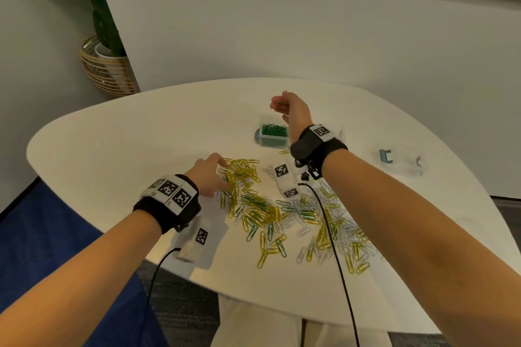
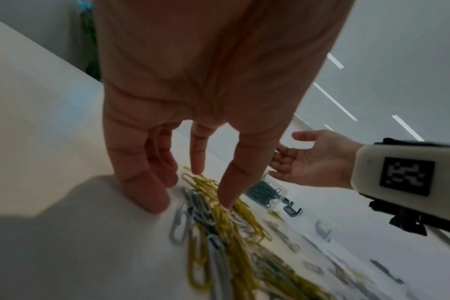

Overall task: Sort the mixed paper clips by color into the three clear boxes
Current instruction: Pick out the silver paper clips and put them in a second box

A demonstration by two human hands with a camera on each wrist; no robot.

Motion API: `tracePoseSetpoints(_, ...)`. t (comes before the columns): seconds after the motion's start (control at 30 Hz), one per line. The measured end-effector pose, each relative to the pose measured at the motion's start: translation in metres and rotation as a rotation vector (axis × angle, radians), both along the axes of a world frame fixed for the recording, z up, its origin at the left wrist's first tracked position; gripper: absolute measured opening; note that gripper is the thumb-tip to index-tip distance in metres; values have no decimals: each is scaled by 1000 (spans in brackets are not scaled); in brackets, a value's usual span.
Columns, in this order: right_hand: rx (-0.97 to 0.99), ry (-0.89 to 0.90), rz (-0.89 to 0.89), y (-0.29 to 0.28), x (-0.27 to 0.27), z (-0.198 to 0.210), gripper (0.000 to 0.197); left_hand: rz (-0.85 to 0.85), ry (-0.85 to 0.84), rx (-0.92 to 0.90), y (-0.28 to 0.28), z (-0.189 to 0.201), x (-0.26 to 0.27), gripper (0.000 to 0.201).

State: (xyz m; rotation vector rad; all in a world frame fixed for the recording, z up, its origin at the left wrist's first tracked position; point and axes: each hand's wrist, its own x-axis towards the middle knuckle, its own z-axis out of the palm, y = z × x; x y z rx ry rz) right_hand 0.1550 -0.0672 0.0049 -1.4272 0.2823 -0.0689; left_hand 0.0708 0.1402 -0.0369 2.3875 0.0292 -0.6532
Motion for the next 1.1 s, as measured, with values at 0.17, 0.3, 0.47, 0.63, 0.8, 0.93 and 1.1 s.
tracePoseSetpoints(0.17,-856,-66,660,21,-47,-15,19,-83,-133,46,-7,-7,-6,48)
tracePoseSetpoints(0.3,-1374,-88,883,42,-78,-38,39,-109,-216,150,-12,-4,-9,25)
tracePoseSetpoints(0.47,-1198,-74,723,6,-85,-34,20,57,-165,-104,4,-14,-13,16)
tracePoseSetpoints(0.63,-181,221,457,-28,-93,-16,29,185,-156,-351,15,-15,-14,15)
tracePoseSetpoints(0.8,-156,208,354,-40,-94,-5,28,275,-194,-509,18,-4,-13,10)
tracePoseSetpoints(0.93,-319,166,304,-44,-87,-8,27,285,-193,-578,18,2,-10,17)
tracePoseSetpoints(1.1,-630,111,306,-44,-83,-13,33,279,-174,-523,22,-1,-9,17)
